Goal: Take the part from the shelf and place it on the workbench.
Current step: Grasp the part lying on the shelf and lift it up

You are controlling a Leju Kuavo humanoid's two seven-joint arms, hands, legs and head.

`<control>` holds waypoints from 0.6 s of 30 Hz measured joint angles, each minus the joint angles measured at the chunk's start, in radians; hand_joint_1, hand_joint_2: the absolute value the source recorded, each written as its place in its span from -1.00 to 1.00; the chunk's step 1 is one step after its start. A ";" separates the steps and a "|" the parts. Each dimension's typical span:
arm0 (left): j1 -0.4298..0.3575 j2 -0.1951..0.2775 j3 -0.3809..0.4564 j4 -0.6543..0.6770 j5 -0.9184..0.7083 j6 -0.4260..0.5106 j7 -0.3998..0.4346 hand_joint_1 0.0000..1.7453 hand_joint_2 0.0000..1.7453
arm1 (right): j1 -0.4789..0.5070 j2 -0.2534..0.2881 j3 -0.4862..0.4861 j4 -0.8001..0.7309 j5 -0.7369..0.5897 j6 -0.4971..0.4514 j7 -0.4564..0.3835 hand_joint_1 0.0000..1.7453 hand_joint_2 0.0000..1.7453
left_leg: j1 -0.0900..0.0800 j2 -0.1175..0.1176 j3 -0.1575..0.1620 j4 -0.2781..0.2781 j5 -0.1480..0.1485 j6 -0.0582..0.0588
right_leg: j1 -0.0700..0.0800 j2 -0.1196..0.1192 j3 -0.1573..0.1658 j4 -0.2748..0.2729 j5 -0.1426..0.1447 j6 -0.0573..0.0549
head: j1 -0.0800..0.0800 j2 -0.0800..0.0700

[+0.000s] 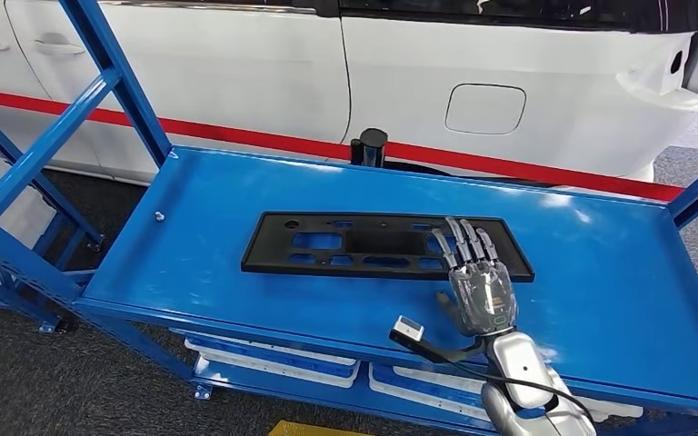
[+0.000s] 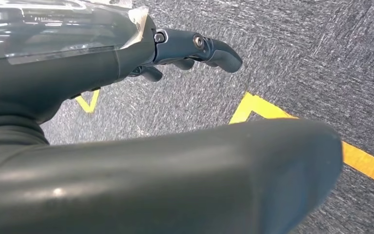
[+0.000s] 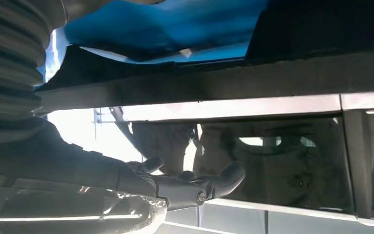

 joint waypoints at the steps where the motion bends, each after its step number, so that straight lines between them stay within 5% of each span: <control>1: 0.000 0.000 -0.001 0.000 0.000 0.000 0.000 -1.00 -1.00 | -0.012 0.001 0.001 0.017 0.000 -0.004 0.001 -1.00 1.00 | 0.000 0.000 0.000 0.000 0.000 0.000 | 0.000 0.000 0.000 0.000 0.000 0.000 | 0.000 0.000; 4: 0.000 0.002 -0.002 0.000 0.000 0.002 0.000 -1.00 -1.00 | -0.037 0.005 0.004 0.055 0.001 -0.012 0.004 -0.90 1.00 | 0.000 0.000 0.001 0.000 0.000 0.000 | 0.000 0.000 0.001 0.000 0.000 0.000 | 0.000 0.000; 8: 0.000 0.003 -0.006 0.000 -0.003 0.002 0.001 -1.00 -1.00 | -0.065 0.014 0.007 0.103 0.016 -0.027 0.021 0.64 1.00 | 0.000 0.000 0.001 0.000 0.000 0.000 | 0.000 0.000 0.001 0.000 0.000 0.000 | 0.000 0.000; 18: 0.000 0.009 -0.008 0.000 -0.014 -0.002 0.000 -1.00 -1.00 | -0.098 0.025 0.001 0.184 0.046 -0.065 0.054 0.99 1.00 | 0.000 0.000 0.002 0.000 0.000 0.000 | 0.000 0.000 0.001 0.000 0.000 0.000 | 0.000 0.000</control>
